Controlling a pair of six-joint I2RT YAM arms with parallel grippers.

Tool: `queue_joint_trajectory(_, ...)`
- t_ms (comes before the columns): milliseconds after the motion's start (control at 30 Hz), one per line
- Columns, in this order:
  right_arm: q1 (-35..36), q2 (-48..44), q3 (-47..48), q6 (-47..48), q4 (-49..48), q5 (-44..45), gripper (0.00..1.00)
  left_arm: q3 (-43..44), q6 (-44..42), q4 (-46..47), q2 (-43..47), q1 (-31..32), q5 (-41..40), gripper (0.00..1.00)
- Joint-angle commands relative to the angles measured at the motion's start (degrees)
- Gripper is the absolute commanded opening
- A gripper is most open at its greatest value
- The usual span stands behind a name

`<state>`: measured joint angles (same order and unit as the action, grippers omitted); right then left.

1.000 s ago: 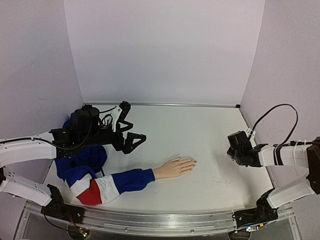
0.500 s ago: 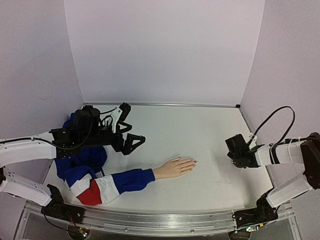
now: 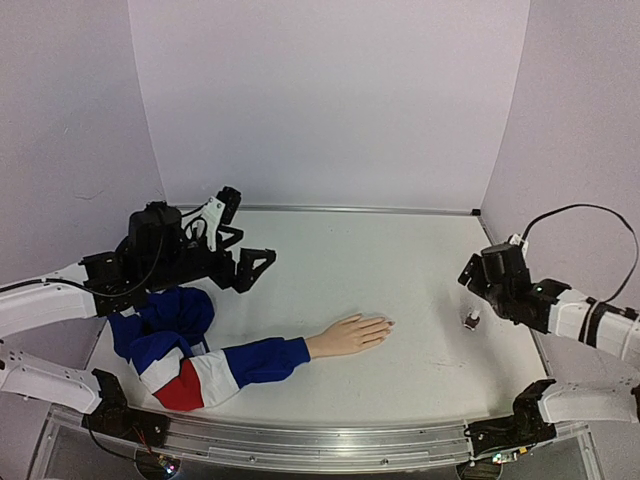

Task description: Paint the nails

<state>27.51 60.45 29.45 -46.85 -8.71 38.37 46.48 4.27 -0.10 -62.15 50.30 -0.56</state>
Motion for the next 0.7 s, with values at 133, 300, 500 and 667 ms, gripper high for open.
queue_joint_trajectory(133,-0.2,-20.5,11.4,29.3,2.4,-18.1,0.98,6.3,-5.0,0.6,12.5,-0.2,-22.8,0.99)
queue_joint_trajectory(300,-0.2,-31.0,16.2,36.9,2.3,-20.6,0.98,9.2,-11.9,0.6,17.6,-0.2,-26.8,0.99)
queue_joint_trajectory(500,-0.2,-30.3,22.3,38.3,4.7,-18.4,0.98,10.3,-16.1,0.6,21.5,-0.2,-28.4,0.99)
queue_joint_trajectory(667,-0.2,-29.9,22.6,37.2,3.9,-18.7,0.98,10.0,-17.1,0.6,22.8,-0.2,-29.2,0.99)
